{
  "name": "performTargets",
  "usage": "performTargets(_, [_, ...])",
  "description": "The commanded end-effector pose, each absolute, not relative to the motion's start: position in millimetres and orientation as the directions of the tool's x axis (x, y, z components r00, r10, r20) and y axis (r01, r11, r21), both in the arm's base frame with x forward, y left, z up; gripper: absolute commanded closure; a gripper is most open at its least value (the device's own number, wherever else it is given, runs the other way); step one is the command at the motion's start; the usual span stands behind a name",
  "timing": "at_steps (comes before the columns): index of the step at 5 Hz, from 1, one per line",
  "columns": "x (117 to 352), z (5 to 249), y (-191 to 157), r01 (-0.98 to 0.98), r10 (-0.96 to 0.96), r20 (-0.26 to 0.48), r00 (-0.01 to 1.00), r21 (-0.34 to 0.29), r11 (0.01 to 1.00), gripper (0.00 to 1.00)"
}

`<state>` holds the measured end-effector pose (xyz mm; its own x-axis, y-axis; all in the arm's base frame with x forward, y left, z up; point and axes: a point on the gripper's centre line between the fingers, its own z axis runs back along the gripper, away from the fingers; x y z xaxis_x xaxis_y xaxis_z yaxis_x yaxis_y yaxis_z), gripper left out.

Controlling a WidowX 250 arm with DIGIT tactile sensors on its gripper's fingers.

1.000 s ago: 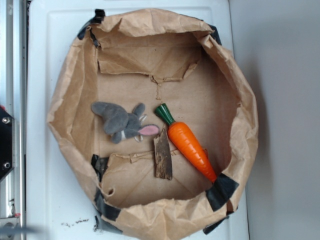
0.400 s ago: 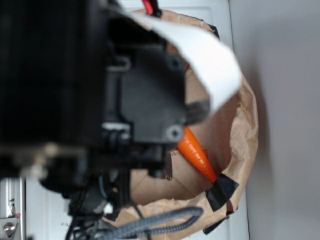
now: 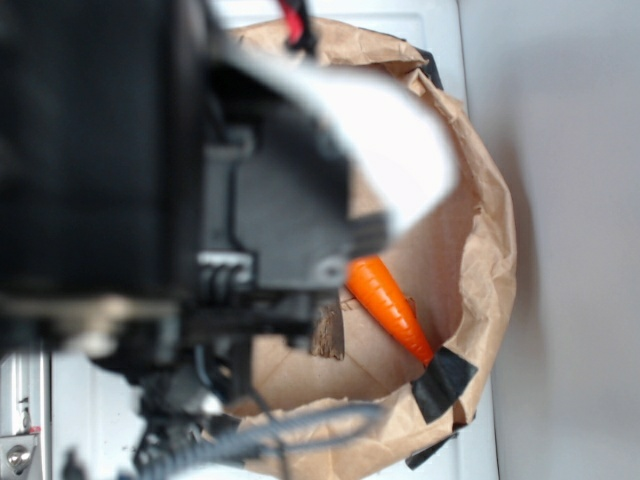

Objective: Grab the gray animal.

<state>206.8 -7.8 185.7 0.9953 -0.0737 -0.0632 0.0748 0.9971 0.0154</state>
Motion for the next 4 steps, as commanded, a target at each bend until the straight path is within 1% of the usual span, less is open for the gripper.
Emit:
performTargets(1, [234.9,97.0,-2.3,0.08,-0.072,-0.079,0.994,0.109,0.991,0.0])
performTargets(2, [247.5,82.0,14.0,0.037,-0.029,-0.083,0.996,0.102,0.994,0.0])
performTargets(3, [250.4,74.8,30.8,0.004,0.007,-0.094,0.996,0.12,0.993,0.0])
performTargets(4, [255.1,63.5,37.3,0.02,-0.01,-0.12,0.993,0.081,0.996,0.0])
